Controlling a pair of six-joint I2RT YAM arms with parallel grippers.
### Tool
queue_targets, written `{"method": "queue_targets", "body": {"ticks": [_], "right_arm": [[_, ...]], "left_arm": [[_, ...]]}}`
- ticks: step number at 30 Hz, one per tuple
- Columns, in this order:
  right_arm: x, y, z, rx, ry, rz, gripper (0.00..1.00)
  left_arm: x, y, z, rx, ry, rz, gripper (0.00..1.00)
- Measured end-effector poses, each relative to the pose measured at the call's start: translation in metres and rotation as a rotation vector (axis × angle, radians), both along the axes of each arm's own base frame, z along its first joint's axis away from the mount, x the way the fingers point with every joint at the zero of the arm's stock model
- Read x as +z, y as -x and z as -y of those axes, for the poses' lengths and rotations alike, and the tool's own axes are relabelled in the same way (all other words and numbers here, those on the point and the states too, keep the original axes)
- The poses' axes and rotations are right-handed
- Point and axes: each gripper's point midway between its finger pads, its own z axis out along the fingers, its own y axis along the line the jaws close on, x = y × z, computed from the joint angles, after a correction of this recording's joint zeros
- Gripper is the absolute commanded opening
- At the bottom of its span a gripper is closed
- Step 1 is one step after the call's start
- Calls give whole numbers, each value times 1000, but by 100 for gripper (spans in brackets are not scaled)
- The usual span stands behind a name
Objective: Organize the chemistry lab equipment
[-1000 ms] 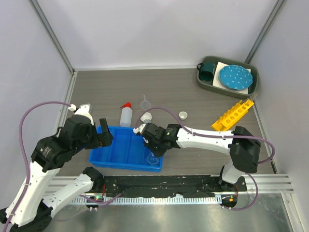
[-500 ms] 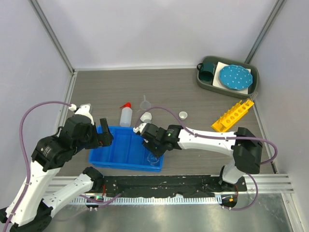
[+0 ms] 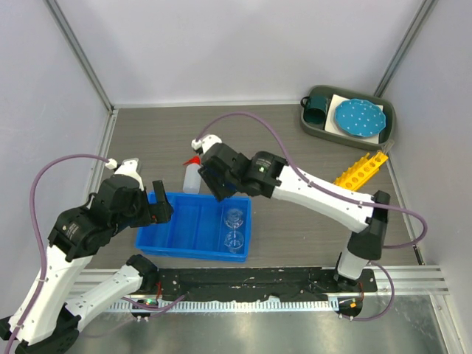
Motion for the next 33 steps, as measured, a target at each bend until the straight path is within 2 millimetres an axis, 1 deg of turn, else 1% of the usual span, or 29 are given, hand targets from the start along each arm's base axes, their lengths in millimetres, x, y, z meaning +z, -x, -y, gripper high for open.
{"method": "queue_targets", "body": {"ticks": [2,3,5,8,10,12,14,17,27,30,33], "right_arm": [[-2,-20,-2,-55,3,-6,54],[-9,-31,-2,-83,15,-18,55],[-28,-51,-1,-132,53,-46,58],[-70,-77,0,-194,126,-108,60],[-97,-87,4,-226,174,-151,60],[-117,-92,8,-245,211,-187,60],[-129,-93,10,-260,225,-219,60],[-124,-95,6,-260,202,-222,60],[-125,-92,2,-266,179,-249,60],[-128,-92,2,-272,181,-254,60],[-137,-93,1,-284,190,-261,59]], "left_arm": [[0,0,0,0,0,-1,100],[0,0,0,0,-2,-2,100],[-1,0,0,0,-3,-4,100],[-1,0,0,0,-6,-8,100],[-2,0,0,0,-7,-10,100],[-2,1,-1,-1,-10,-14,100],[-3,2,-1,0,-14,-19,100],[-3,3,-2,-1,-17,-22,100],[-4,3,-3,-3,-21,-25,100],[-4,4,-3,-4,-21,-23,100],[-4,4,-3,-5,-21,-21,100]]}}
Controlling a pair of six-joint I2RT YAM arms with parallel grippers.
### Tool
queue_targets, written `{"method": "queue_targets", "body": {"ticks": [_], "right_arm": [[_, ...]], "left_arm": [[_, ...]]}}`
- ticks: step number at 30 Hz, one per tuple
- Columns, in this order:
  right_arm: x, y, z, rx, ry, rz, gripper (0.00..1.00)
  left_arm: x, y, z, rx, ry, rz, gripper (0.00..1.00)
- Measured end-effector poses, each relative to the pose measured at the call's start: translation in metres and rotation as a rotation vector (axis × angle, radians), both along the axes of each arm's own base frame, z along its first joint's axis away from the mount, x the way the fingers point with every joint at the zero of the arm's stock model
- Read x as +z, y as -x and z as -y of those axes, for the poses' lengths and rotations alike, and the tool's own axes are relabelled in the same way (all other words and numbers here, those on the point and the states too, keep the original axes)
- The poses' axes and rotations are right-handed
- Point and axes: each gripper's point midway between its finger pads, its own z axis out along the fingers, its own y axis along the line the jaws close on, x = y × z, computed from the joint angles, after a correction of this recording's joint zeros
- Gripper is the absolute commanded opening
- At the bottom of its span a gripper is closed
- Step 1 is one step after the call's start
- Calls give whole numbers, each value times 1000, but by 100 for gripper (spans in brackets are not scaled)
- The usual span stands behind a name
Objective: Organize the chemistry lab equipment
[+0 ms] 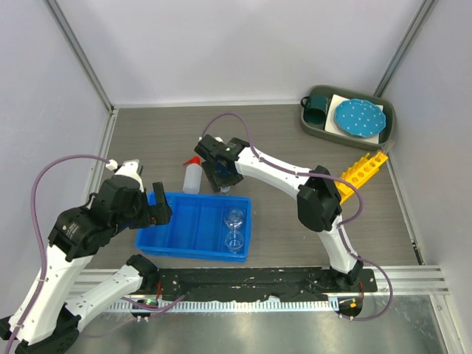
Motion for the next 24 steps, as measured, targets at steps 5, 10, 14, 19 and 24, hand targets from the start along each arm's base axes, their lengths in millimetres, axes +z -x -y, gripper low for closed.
{"method": "queue_targets", "body": {"ticks": [5,10,14,19,24], "right_arm": [[-24,-1,0,-14,40,-26,59],[-38,-4,0,-32,56,-34,59],[-43,-6,1,-41,59,-37,59],[-46,-7,2,-46,59,-31,56],[-48,-8,2,-48,60,-30,48]], "left_arm": [[0,1,-1,-4,-4,1,100],[0,1,-3,-8,-17,7,100],[0,1,-4,-7,-20,8,100],[0,1,-4,-9,-22,8,100],[0,1,-4,-9,-23,7,100]]}}
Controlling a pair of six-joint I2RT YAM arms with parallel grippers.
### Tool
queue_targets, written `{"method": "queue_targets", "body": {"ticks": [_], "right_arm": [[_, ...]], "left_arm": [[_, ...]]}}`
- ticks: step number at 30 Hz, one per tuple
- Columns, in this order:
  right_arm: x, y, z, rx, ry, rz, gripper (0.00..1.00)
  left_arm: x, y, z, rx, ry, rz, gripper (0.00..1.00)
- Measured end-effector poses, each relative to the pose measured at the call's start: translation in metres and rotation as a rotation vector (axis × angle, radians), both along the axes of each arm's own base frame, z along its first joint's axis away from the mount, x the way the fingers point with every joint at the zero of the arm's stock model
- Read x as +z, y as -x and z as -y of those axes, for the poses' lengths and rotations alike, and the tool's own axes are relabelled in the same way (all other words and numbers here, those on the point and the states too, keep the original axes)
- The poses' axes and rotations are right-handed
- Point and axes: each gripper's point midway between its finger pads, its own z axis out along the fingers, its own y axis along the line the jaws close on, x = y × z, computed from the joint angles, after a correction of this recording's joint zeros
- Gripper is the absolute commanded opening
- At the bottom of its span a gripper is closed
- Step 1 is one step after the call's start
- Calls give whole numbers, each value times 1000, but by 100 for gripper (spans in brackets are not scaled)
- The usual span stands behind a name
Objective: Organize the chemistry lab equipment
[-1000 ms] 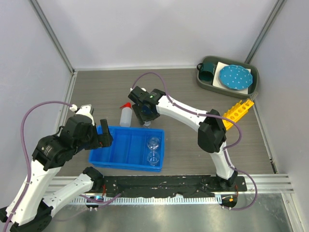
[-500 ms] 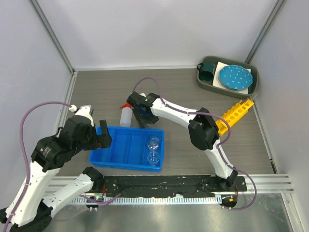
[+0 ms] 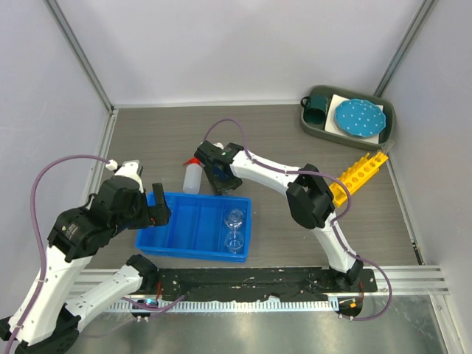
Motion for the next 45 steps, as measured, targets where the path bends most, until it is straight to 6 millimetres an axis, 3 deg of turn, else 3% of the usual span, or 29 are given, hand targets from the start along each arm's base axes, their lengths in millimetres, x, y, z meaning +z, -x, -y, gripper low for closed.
{"method": "queue_targets", "body": {"ticks": [6,18,21,28,36,45], "right_arm": [[0,0,0,0,-1,2,26],[6,-1,8,-6,35,11,22],[18,-2,10,-6,49,21,22],[72,-10,-4,11,11,118,22],[120,30,-29,110,-20,192,22],[128,80,-37,191,-18,179,22]], "left_arm": [[0,0,0,0,0,0,100],[0,0,0,0,0,-1,100],[0,0,0,1,0,-1,100],[2,0,0,1,3,4,100],[8,0,0,1,13,19,100],[15,-1,0,5,24,37,100]]}}
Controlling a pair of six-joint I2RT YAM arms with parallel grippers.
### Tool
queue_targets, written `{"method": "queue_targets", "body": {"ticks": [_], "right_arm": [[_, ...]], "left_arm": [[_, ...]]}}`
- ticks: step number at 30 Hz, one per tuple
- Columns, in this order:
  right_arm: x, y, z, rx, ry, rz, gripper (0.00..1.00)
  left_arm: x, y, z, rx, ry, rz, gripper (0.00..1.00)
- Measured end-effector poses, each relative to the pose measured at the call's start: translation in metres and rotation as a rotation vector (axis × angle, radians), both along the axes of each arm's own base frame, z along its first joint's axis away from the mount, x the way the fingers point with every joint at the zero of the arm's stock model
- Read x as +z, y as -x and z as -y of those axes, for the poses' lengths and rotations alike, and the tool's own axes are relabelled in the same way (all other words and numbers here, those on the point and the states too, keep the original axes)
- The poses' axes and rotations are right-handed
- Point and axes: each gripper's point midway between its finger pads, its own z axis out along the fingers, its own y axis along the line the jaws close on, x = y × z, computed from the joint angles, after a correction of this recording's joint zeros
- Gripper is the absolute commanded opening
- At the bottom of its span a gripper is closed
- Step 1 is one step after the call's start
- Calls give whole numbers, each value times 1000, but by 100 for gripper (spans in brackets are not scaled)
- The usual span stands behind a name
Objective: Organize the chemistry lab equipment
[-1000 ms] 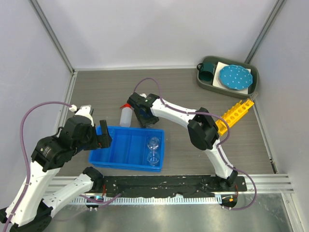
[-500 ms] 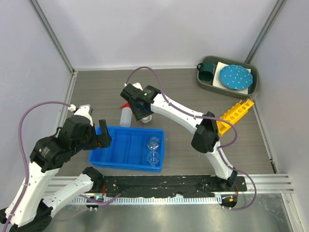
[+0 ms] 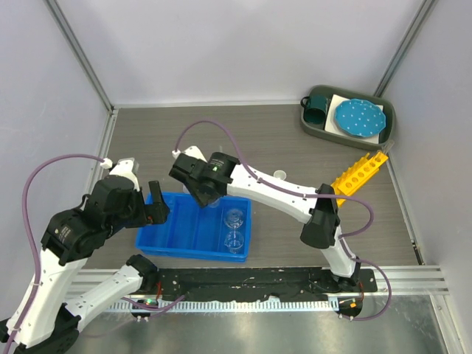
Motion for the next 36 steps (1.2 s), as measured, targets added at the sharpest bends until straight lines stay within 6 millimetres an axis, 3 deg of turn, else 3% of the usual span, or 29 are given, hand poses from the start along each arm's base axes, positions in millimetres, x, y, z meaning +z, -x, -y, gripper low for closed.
{"method": "queue_targets", "body": {"ticks": [10,21,29,36], "right_arm": [[-46,15,9,-8,37,-85,22],[-66,14,-14,10,-14,-110,22],[-100,14,-13,8,32,-131,25],[-115,16,-9,7,49,-139,30]], "left_arm": [[1,0,0,0,2,2,100],[1,-1,0,2,-2,0,100],[-1,-3,1,2,-10,-12,100],[-2,-3,2,2,-14,-17,100]]}}
